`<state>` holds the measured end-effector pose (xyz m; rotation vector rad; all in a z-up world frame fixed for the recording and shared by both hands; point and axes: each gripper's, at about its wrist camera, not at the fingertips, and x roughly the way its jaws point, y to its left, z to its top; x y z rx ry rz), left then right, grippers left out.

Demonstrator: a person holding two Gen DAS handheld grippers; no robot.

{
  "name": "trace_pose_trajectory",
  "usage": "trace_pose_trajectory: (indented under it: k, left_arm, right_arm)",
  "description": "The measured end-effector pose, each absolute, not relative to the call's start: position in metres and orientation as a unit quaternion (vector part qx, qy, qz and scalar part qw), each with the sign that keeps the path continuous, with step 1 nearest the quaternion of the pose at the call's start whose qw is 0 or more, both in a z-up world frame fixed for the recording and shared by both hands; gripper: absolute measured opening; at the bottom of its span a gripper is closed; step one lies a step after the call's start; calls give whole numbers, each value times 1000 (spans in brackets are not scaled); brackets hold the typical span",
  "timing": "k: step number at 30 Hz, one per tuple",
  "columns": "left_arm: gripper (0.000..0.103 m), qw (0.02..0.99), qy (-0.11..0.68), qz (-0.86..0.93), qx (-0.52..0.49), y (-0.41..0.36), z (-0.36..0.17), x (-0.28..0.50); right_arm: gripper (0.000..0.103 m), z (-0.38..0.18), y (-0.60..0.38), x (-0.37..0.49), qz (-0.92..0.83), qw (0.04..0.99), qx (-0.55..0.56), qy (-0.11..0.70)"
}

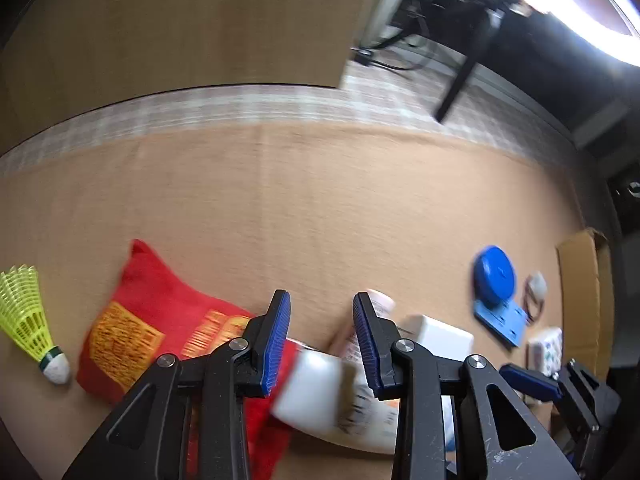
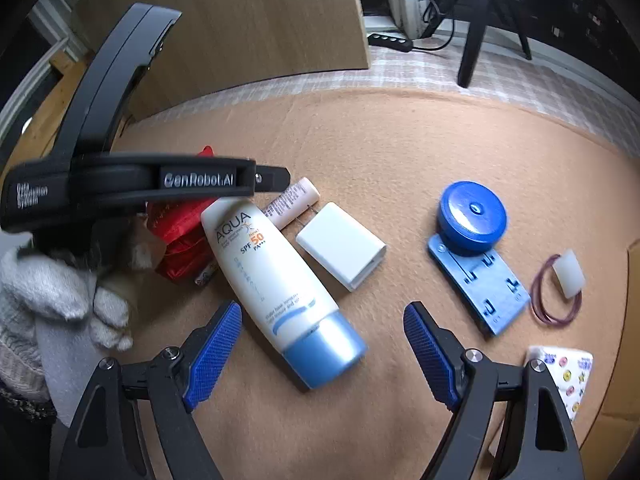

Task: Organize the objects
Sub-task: 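Move the left tool back toward the white AQUA sunscreen tube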

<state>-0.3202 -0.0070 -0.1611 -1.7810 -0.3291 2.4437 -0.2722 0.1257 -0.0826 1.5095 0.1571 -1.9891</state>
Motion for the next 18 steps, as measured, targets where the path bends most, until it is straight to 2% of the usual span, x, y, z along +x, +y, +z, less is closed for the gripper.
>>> trace_pose_trajectory:
  k: [5, 12, 18]
  left_arm:
    - [34, 63, -118, 798, -588, -8, -166, -324]
    - [32, 87, -111, 795, -590, -1, -166, -307]
    - [32, 108, -119, 790, -591, 5, -165, -282]
  right_arm:
    - [75, -87, 112, -269, -751, 330, 565, 86]
    - [57, -92, 112, -260, -742, 338, 570, 107]
    - [55, -92, 129, -243, -733, 352, 571, 113]
